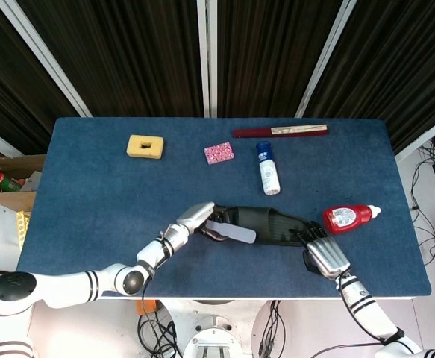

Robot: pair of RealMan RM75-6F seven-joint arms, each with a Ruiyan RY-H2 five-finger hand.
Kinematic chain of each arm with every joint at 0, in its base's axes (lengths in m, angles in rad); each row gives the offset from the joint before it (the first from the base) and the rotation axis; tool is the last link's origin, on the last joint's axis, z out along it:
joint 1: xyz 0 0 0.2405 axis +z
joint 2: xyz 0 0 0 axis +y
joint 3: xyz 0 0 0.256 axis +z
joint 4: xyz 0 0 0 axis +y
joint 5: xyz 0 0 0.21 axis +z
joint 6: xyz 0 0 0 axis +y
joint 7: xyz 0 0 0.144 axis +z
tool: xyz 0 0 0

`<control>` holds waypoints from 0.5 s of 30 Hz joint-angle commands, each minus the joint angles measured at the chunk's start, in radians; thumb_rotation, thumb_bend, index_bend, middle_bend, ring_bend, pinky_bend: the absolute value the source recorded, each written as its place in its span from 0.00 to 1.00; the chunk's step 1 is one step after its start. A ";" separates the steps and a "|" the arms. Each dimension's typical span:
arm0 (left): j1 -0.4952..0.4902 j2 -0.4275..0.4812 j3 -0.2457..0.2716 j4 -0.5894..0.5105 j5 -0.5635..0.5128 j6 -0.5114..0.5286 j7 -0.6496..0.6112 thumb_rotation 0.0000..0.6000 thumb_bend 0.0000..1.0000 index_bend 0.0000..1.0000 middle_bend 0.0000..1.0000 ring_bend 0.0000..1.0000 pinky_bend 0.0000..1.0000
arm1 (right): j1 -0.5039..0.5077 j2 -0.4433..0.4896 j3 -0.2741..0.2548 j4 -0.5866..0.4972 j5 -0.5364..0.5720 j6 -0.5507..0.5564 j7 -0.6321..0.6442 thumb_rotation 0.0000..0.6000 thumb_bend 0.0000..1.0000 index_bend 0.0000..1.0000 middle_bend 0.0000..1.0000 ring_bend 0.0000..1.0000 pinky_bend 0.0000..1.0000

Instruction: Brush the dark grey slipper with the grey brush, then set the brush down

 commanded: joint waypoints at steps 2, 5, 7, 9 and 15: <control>-0.024 0.081 -0.013 -0.042 0.017 -0.155 -0.098 1.00 0.56 0.92 1.00 1.00 1.00 | -0.001 0.000 0.000 0.001 -0.001 0.002 0.001 1.00 0.78 0.14 0.28 0.00 0.00; 0.000 0.093 -0.048 -0.047 0.053 -0.171 -0.157 1.00 0.56 0.92 1.00 1.00 1.00 | -0.002 0.000 0.000 0.003 -0.001 0.003 0.004 1.00 0.78 0.14 0.28 0.00 0.00; 0.033 0.084 -0.071 -0.048 0.085 -0.113 -0.188 1.00 0.56 0.92 1.00 1.00 1.00 | -0.002 0.000 0.000 0.004 -0.002 0.005 0.006 1.00 0.78 0.14 0.28 0.00 0.00; 0.069 0.071 -0.086 -0.048 0.128 -0.022 -0.209 1.00 0.56 0.92 1.00 1.00 1.00 | -0.003 -0.001 0.000 0.004 -0.004 0.009 0.009 1.00 0.78 0.14 0.28 0.00 0.00; 0.138 0.058 -0.054 0.006 0.231 0.157 -0.243 1.00 0.56 0.93 1.00 1.00 1.00 | -0.011 -0.007 0.005 0.014 -0.025 0.049 0.031 1.00 0.78 0.12 0.25 0.00 0.00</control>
